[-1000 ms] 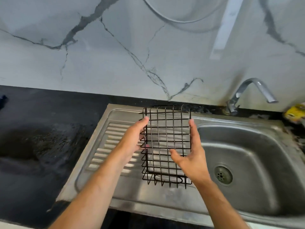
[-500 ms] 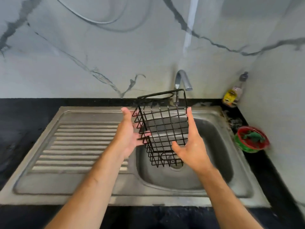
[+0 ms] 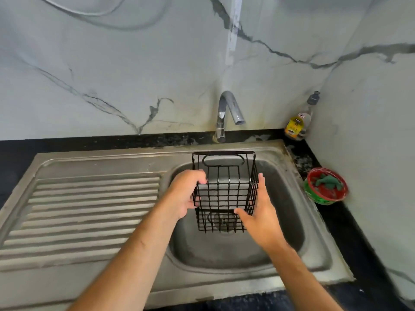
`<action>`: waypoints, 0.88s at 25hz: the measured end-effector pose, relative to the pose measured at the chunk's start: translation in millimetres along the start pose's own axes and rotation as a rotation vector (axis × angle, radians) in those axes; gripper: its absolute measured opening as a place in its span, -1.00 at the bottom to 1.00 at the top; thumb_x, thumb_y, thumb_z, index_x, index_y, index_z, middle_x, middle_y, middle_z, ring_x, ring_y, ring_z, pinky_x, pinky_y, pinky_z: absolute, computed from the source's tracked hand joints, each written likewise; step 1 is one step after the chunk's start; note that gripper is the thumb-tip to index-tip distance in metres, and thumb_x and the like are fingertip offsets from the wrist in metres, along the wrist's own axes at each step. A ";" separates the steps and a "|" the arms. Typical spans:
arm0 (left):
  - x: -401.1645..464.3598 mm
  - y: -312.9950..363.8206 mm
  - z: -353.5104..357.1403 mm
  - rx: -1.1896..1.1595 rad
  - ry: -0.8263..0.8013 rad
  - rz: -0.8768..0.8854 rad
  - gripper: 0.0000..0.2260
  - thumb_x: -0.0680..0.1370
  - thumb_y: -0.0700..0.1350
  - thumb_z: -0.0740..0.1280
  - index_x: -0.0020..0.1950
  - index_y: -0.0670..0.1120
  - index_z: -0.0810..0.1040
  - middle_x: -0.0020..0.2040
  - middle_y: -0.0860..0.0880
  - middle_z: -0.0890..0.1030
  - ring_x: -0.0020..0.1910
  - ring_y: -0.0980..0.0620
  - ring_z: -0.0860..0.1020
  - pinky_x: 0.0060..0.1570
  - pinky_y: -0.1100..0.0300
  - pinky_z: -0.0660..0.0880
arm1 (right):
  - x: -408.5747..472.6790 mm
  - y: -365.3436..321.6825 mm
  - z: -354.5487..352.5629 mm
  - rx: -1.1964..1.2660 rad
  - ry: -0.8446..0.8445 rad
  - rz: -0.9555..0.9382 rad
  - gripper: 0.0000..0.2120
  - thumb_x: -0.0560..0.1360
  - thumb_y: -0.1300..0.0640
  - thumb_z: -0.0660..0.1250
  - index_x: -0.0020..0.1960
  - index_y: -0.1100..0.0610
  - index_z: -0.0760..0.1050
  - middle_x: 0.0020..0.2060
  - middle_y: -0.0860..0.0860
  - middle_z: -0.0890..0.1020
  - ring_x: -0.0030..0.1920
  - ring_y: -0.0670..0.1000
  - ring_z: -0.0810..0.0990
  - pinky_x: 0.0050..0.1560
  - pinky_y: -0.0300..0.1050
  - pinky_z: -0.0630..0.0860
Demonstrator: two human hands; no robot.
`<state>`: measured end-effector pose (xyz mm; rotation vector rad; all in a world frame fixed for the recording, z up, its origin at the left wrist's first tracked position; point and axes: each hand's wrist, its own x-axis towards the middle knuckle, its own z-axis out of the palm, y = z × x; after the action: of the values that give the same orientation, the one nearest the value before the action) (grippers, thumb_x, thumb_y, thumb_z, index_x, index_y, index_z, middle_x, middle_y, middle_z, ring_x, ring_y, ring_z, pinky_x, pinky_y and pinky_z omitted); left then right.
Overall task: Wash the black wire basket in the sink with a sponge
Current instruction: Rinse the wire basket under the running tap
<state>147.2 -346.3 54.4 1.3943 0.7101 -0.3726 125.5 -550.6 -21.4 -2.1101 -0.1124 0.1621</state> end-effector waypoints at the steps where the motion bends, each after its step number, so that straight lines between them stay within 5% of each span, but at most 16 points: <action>1: 6.9 0.5 5.8 0.029 0.010 0.011 -0.80 0.51 -0.19 0.30 0.10 0.01 0.58 0.01 -0.02 0.58 -0.07 -0.11 0.56 -0.08 0.07 0.50 | 4.4 3.7 1.4 0.021 0.006 0.045 0.02 0.50 0.19 0.46 0.58 -0.28 -0.22 0.39 -0.24 0.45 0.35 -0.25 0.45 0.23 -0.46 0.39; 4: 21.5 -0.9 22.7 0.042 0.075 0.023 -0.73 0.56 -0.08 0.33 0.26 0.08 0.56 0.12 0.02 0.58 0.10 -0.11 0.55 -0.08 0.09 0.45 | 15.7 13.6 -0.6 0.009 0.035 0.093 -0.12 0.53 0.16 0.43 0.62 -0.17 -0.06 0.12 -0.38 0.54 0.22 -0.17 0.58 0.31 -0.18 0.48; 6: 34.5 -4.3 30.9 0.031 0.128 -0.009 -0.71 0.58 -0.08 0.29 0.31 0.09 0.54 0.12 0.06 0.56 0.10 -0.10 0.52 -0.01 0.05 0.45 | 28.8 20.9 -8.2 0.087 0.001 0.102 -0.19 0.55 0.20 0.40 0.61 -0.16 0.04 0.34 -0.24 0.51 0.41 -0.12 0.44 0.45 -0.01 0.38; 9: 45.8 -4.2 43.5 -0.024 0.197 -0.039 -0.79 0.64 -0.10 0.21 0.24 0.08 0.52 0.04 0.07 0.52 0.04 -0.06 0.50 0.02 0.03 0.45 | 54.8 31.9 -25.6 0.215 -0.080 0.146 -0.26 0.55 0.20 0.41 0.59 -0.14 0.14 0.49 -0.15 0.37 0.49 -0.15 0.30 0.51 -0.10 0.25; 11: 54.6 -5.9 53.4 -0.057 0.236 -0.030 -0.85 0.66 -0.10 0.19 0.13 0.10 0.51 0.01 0.02 0.53 -0.01 -0.04 0.51 -0.02 0.04 0.46 | 71.0 42.7 -33.9 0.282 -0.128 0.107 -0.33 0.52 0.01 0.44 0.56 -0.15 0.24 0.48 -0.12 0.41 0.46 -0.13 0.36 0.46 -0.12 0.31; 14: 70.1 -8.2 63.3 -0.055 0.277 0.000 -0.82 0.61 -0.13 0.19 0.10 0.11 0.52 -0.06 0.00 0.54 -0.06 -0.03 0.50 -0.10 0.08 0.43 | 101.0 50.3 -44.9 0.462 -0.078 0.136 -0.53 0.47 -0.34 0.30 0.31 -0.20 0.54 0.38 -0.10 0.53 0.39 -0.10 0.47 0.43 0.13 0.40; 16: 80.4 -12.7 66.1 -0.045 0.298 0.018 -0.74 0.57 -0.15 0.19 0.15 0.14 0.53 -0.09 0.02 0.53 -0.03 -0.02 0.49 0.01 0.03 0.45 | 134.3 41.1 -54.1 0.433 0.049 0.116 -0.77 0.60 -0.15 0.25 0.14 -0.19 0.64 0.22 -0.20 0.63 0.26 -0.14 0.56 0.34 0.14 0.49; 18: 89.1 -19.0 67.9 -0.022 0.301 0.034 -0.70 0.55 -0.19 0.19 0.16 0.13 0.53 -0.11 0.05 0.51 -0.04 0.00 0.47 0.09 0.02 0.42 | 176.0 24.5 -60.6 0.358 0.093 0.039 -0.81 0.62 0.09 0.31 0.14 -0.13 0.63 0.03 -0.19 0.70 0.05 -0.14 0.65 0.19 0.04 0.60; 22: 91.8 -25.7 68.3 -0.005 0.321 0.042 -0.71 0.56 -0.26 0.19 0.18 0.04 0.54 -0.18 0.04 0.48 -0.18 0.06 0.42 -0.09 0.16 0.36 | 252.5 -17.9 -48.8 0.166 -0.092 -0.065 -0.79 0.56 0.22 0.38 -0.02 -0.10 0.61 -0.18 -0.06 0.70 -0.32 -0.13 0.60 -0.22 -0.20 0.63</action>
<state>215.1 -401.8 -23.6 1.4780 0.9404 -0.1132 382.3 -545.7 1.1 -1.9311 -0.2148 0.2228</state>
